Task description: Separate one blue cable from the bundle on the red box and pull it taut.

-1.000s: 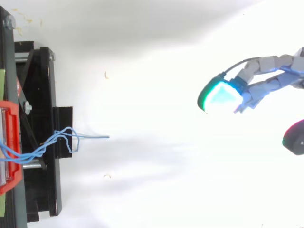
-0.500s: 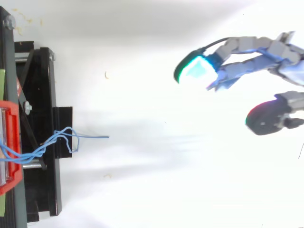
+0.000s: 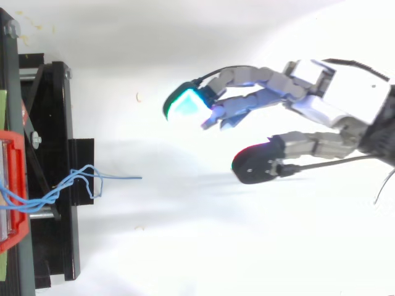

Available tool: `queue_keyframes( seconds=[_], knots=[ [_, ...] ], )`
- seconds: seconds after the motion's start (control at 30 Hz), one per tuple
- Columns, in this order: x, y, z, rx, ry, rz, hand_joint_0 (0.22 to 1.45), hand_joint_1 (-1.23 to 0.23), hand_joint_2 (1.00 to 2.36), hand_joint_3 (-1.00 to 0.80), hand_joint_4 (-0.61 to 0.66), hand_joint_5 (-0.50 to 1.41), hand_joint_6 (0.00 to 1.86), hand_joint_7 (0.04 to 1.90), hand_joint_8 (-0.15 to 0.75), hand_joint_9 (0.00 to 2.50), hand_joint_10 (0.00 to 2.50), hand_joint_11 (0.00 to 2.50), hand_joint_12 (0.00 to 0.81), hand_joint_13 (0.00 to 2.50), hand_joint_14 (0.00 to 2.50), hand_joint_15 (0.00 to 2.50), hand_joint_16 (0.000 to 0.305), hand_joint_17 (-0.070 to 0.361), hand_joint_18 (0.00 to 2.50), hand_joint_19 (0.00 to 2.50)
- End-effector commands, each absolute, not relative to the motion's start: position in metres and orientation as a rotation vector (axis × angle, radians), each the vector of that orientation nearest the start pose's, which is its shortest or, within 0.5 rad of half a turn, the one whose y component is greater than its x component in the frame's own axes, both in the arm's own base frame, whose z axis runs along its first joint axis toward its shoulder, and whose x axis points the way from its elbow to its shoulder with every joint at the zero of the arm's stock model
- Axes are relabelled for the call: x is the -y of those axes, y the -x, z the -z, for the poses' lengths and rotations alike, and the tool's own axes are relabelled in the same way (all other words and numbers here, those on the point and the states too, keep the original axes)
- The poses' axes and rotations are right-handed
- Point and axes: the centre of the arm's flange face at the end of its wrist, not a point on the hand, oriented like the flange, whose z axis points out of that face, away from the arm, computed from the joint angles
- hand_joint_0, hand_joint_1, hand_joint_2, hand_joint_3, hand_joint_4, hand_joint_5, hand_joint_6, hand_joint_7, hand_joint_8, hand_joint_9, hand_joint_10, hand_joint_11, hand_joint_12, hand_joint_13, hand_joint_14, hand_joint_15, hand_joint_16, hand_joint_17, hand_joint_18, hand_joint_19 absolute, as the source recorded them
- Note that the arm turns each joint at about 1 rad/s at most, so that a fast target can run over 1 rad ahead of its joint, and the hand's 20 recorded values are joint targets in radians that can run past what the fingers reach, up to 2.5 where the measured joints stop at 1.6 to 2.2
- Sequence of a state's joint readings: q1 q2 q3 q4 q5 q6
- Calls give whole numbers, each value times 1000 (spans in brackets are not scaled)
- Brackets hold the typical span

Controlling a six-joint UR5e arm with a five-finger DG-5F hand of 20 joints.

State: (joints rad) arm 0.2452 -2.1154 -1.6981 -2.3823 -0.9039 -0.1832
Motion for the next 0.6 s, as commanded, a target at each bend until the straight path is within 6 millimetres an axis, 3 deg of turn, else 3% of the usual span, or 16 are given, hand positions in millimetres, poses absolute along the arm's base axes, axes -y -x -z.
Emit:
queue_keyframes(
  seconds=[0.0,0.3,0.57],
  knots=[
    [38,-665,-170,-910,-1277,-842,573,-544,1001,-489,207,-175,502,731,295,731,7,327,309,630,9,379,38,85,692,592],
    [43,-701,-169,-878,-1269,-869,574,-544,1000,-490,207,-175,502,730,298,733,7,327,310,630,9,375,38,86,691,585],
    [34,-756,-141,-877,-1248,-928,573,-543,1000,-488,206,-175,502,728,298,733,7,326,312,630,9,379,38,85,689,584]
  ],
)
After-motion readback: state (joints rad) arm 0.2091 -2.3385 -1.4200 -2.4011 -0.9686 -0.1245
